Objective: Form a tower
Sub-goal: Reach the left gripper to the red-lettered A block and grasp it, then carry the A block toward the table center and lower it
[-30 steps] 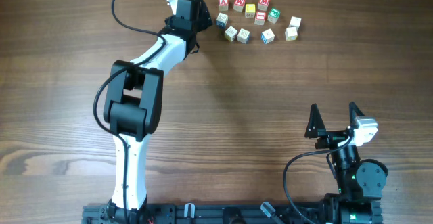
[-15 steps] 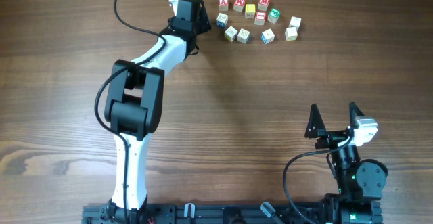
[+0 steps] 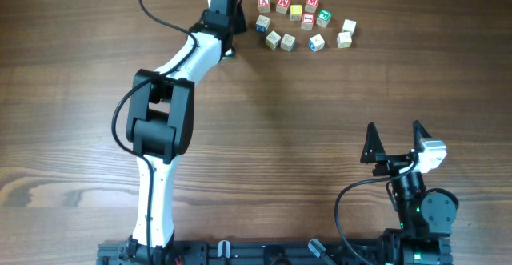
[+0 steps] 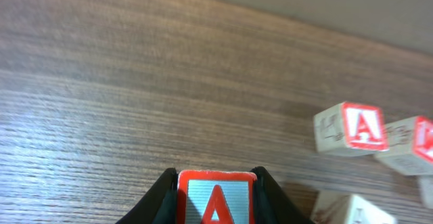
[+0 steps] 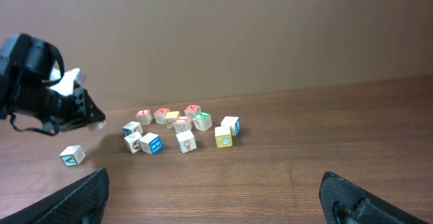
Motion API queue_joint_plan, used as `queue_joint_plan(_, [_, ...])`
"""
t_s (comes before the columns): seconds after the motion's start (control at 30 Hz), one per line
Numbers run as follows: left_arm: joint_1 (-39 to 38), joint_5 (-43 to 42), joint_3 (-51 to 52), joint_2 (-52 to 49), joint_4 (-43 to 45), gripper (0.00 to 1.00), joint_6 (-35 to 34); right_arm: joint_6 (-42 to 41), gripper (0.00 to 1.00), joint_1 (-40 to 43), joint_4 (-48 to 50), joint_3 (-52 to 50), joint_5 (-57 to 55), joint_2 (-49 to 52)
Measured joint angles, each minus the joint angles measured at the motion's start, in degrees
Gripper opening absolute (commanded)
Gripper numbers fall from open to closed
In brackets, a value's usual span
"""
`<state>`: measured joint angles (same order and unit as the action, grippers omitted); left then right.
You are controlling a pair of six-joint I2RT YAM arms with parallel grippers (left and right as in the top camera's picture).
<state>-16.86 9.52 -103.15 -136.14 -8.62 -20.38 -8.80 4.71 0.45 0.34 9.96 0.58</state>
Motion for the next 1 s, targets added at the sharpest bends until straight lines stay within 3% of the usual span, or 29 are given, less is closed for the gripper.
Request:
queue_joint_plan(0.1, [-0.07, -0.09, 0.0, 4.22, -4.28, 0.21, 0.0, 0.0, 1.0, 0.0, -0.02, 0.0, 0.0, 0.0])
queue_joint_plan(0.23, [-1.22, -0.17, -0.55, 19.8, -19.45, 0.22, 0.11, 0.0, 1.0, 0.0, 0.0, 0.0, 0.0, -0.02])
queue_joint_plan(0.33, [-5.33, -0.13, -1.68, 29.11, -29.22, 0.18, 0.13, 0.0, 1.0, 0.0, 0.0, 0.0, 0.0, 0.0])
queue_joint_plan(0.43, [-11.67, -0.59, -1.07, 30.21, -39.04, 0.18, 0.09, 0.0, 1.0, 0.0, 0.02, 0.0, 0.0, 0.0])
queue_joint_plan(0.6, [-16.96, -0.61, 10.4, 28.11, -32.81, 0.18, -2.91, 0.0, 1.0, 0.0, 0.0, 0.0, 0.0, 0.0])
queue_joint_plan(0.83, [-23.19, -0.76, 30.56, 23.93, -9.29, 0.19, -8.5, 0.0, 1.0, 0.0, 0.0, 0.0, 0.0, 0.0])
queue_joint_plan(1.0, [-26.56, 7.32, 35.04, 22.49, -4.48, 0.21, -17.0, 0.0, 1.0, 0.0, 0.0, 0.0, 0.0, 0.0])
